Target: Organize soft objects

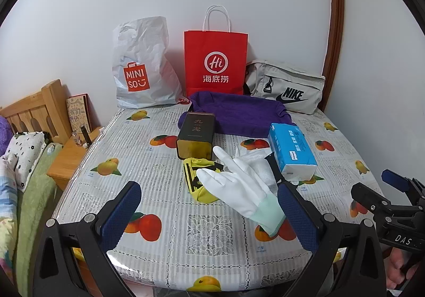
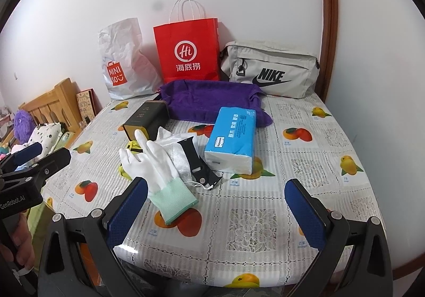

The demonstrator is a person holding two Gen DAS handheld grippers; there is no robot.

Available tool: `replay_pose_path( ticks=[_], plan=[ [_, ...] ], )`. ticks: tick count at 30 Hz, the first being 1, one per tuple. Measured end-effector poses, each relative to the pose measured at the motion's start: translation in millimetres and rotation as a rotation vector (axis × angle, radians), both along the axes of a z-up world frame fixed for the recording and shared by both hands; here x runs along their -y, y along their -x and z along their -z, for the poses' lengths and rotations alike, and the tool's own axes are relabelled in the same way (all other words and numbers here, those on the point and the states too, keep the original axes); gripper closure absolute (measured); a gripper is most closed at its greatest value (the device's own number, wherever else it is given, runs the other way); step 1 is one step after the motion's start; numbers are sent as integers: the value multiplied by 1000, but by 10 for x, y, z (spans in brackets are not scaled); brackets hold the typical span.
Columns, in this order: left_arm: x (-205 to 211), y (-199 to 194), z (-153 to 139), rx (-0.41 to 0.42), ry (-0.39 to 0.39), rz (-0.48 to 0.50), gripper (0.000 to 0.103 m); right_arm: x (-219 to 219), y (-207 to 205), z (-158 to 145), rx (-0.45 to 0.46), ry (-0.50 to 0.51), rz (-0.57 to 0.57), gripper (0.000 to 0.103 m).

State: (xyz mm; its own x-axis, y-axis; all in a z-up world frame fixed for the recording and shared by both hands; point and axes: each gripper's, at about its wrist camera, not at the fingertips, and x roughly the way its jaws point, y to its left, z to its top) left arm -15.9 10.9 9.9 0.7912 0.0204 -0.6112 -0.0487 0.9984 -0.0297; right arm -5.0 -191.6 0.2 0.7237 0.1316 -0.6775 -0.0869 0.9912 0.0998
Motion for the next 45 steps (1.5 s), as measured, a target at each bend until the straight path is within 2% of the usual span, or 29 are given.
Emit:
replay_pose_path(
  ticks=[35,45],
  plan=[
    [-7,51,14,18,-4,-2,0,-22,16,-3,7,24,8,1],
    [-54,10,71,25,-19,-12,0,-33,-13,3,71,34,-11,1]
  ],
)
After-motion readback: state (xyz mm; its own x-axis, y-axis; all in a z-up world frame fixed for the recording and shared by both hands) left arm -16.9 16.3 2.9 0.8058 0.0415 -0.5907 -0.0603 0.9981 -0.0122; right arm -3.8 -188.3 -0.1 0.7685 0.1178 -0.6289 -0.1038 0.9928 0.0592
